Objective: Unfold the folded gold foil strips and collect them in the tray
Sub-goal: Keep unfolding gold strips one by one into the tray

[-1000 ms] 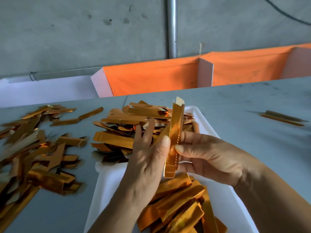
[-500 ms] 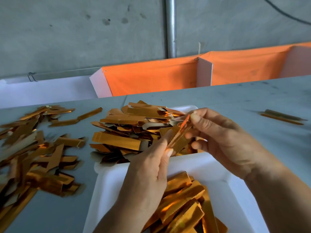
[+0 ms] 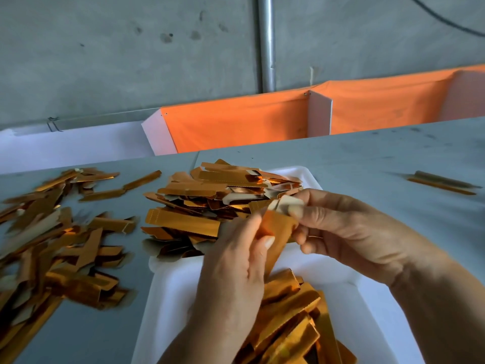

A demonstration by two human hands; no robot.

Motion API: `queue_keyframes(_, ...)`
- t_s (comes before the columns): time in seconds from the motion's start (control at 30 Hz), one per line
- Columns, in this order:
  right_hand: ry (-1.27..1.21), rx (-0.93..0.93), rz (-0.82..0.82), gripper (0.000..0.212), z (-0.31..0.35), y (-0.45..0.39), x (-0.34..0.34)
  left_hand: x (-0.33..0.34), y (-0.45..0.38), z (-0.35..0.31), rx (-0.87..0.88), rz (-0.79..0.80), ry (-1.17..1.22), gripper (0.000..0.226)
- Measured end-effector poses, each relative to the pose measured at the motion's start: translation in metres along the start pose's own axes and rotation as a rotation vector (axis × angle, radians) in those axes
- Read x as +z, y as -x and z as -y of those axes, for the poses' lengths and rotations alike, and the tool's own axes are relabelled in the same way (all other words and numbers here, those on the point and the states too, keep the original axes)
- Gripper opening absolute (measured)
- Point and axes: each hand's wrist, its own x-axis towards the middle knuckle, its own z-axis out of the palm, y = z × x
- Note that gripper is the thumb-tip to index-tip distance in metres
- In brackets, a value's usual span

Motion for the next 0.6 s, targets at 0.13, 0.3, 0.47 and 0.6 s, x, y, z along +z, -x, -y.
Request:
queue_keyframes(0.13,0.014,0.02,-0.022,0.02,0.0033,0.0001,0.0011,-0.0034,-0.002,0.0044,0.001,-0.081,0.108,0.029)
queue_keyframes(0.3,0.041,0.056,-0.008,0.012,0.0058,0.0022,-0.0012,-0.0064,-0.0021,0.0041,0.025,-0.021,0.088,0.031)
queue_keyframes(0.47,0.012,0.104,-0.036,0.009,0.0043,0.0012,-0.0027,-0.0062,0.0,-0.0004,0.038,0.096,-0.052,0.074)
queue_keyframes(0.6,-0.044,0.135,-0.04,0.013,0.0032,-0.0002,-0.004,-0.0103,-0.0017,-0.0021,0.114,0.092,-0.116,0.065)
